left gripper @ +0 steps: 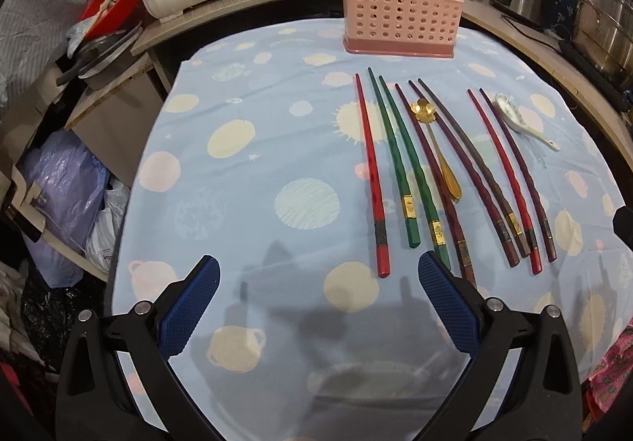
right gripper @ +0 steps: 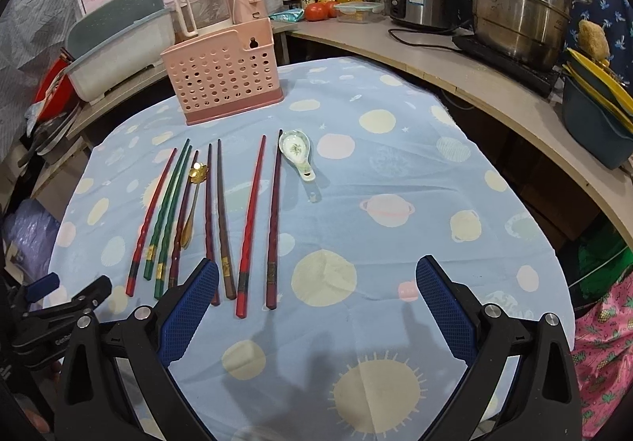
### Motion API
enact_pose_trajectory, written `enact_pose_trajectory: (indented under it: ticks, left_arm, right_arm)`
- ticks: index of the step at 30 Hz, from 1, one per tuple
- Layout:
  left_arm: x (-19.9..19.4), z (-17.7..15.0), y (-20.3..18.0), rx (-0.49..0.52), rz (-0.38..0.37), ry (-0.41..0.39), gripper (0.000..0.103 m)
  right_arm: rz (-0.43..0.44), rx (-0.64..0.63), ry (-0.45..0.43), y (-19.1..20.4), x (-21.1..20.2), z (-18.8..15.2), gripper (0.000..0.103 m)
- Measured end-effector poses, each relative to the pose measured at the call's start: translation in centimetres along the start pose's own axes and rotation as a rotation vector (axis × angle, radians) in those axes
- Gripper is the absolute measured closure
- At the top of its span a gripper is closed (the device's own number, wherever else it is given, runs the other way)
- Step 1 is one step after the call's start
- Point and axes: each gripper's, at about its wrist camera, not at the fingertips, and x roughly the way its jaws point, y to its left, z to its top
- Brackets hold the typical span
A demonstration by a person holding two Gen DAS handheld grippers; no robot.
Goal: Organize utensils
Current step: 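Grasp a red chopstick with the left tool while the right tool grasps the white ceramic spoon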
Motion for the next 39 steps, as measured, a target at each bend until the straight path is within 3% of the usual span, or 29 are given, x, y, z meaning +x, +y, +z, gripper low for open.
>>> enact_pose_trajectory:
  ticks: [3,11,18,23,26,30,39]
  left_arm:
    - [1.2,0.3,-0.2,0.003,-0.008,0.019,0.008]
    - [3.8,0.5,0.1,-0.009,-0.038,0.086,0.026]
    - [4.3,1.2,-0.3,0.003,-0.061,0.086,0.043]
    - [4.5,2.0,0.0,-0.002,-0.080,0.084,0.072]
    - [4.7,2.3,0.3,-0.010,-0.088,0.088,0.081]
    - [5.0,2.5,0.3,-0.010,-0.091,0.086,0.083]
    - [5.2,2.8,0.1,-0.007,-0.091,0.085,0.083]
  right_arm:
    - [0.004,0.006,0.008,-0.2,0.6,0.2,0.007]
    - [0.016,0.007,0.036,-0.1,2.2,0.9,0.016]
    - [0.058,0.000,0.078,0.2,4.4,1.9,0.038]
    - [0.112,0.020,0.100,0.1,6.4,3.6,0.056]
    - [0.134,0.021,0.102,0.2,7.7,5.0,0.069]
    - [0.178,0.045,0.111,0.2,9.6,7.0,0.084]
    - [0.169,0.079,0.138,-0.6,13.2,8.6,0.089]
